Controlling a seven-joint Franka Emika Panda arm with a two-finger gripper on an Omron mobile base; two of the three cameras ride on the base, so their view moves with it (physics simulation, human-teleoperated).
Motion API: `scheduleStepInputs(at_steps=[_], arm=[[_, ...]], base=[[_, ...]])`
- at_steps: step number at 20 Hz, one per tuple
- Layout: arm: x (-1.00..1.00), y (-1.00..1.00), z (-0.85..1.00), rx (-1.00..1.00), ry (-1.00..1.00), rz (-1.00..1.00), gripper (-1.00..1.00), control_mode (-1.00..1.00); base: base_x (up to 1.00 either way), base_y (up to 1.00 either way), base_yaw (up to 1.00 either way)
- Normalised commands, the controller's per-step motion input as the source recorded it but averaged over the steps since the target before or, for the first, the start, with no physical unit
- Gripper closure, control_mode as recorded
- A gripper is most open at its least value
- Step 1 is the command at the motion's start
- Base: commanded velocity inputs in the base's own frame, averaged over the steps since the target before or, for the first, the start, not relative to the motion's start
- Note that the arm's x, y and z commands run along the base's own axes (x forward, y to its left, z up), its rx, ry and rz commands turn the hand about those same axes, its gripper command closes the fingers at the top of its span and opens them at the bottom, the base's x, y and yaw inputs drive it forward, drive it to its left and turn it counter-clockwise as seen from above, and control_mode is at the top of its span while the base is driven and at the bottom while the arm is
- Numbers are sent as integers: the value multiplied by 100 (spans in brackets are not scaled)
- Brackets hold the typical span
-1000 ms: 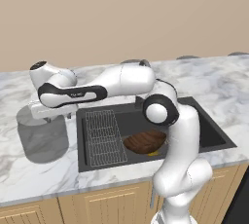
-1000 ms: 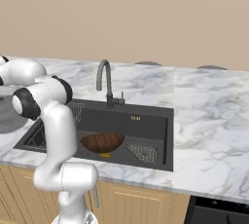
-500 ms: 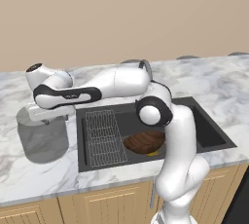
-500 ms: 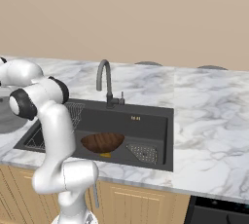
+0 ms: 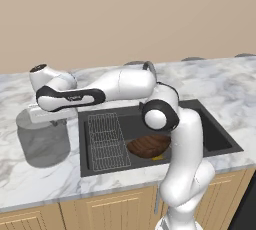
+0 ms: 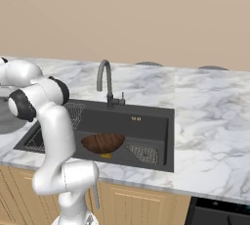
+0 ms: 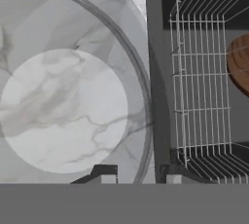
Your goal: Pick the jar and bowl and place them in the sink. Then turn on the water.
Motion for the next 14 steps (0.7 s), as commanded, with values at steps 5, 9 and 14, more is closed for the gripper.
scheduleStepInputs(at_steps=[5, 9, 14], arm=[[0, -5, 4, 1, -2, -2, 100, -100], [1, -39, 50, 2, 0, -13, 100, -100], [7, -47, 69, 1, 0, -18, 100, -100]], base=[[0, 0, 0], [0, 0, 0], [0, 0, 0]])
